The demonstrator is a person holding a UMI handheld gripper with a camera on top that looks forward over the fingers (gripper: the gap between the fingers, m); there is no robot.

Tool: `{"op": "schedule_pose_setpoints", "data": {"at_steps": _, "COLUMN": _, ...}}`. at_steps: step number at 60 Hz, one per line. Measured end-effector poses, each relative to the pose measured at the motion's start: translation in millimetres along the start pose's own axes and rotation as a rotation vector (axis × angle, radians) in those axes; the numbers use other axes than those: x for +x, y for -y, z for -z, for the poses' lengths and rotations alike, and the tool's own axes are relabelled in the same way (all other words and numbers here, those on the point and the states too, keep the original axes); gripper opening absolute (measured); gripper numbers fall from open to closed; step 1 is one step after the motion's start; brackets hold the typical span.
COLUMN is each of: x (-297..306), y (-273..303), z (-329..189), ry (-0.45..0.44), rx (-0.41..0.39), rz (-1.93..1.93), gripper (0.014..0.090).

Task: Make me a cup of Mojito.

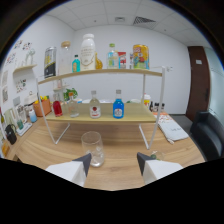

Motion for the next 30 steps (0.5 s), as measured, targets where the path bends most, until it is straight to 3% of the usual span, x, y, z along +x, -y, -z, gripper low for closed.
{"op": "schedule_pose_setpoints", "data": {"at_steps": 7, "x": -45.9, "y": -24.0, "z": -2.4, "ry": 0.038, "rx": -0.045, "rz": 0.003, "gripper": 0.0859}}
{"op": "schedule_pose_setpoints", "data": {"at_steps": 8, "x": -50.8, "y": -24.8, "z": -3.2, "ry": 0.04, "rx": -0.048, "rz": 0.0, "gripper": 0.0821}}
{"op": "schedule_pose_setpoints", "data": {"at_steps": 9, "x": -55.2, "y": -24.5, "z": -4.2, "ry": 0.042, "rx": -0.049, "rz": -0.002, "gripper": 0.0858}}
{"op": "schedule_pose_setpoints", "data": {"at_steps": 11, "x": -63.3, "y": -21.4, "z": -6.2, "ry": 0.044, "rx": -0.047, "rz": -0.005, "gripper": 0.0859}}
{"op": "schedule_pose_setpoints", "data": {"at_steps": 30, "x": -80.5, "y": 89.2, "z": -67.5, "ry": 0.015, "rx": 0.093, "rz": 0.037, "gripper": 0.0846}}
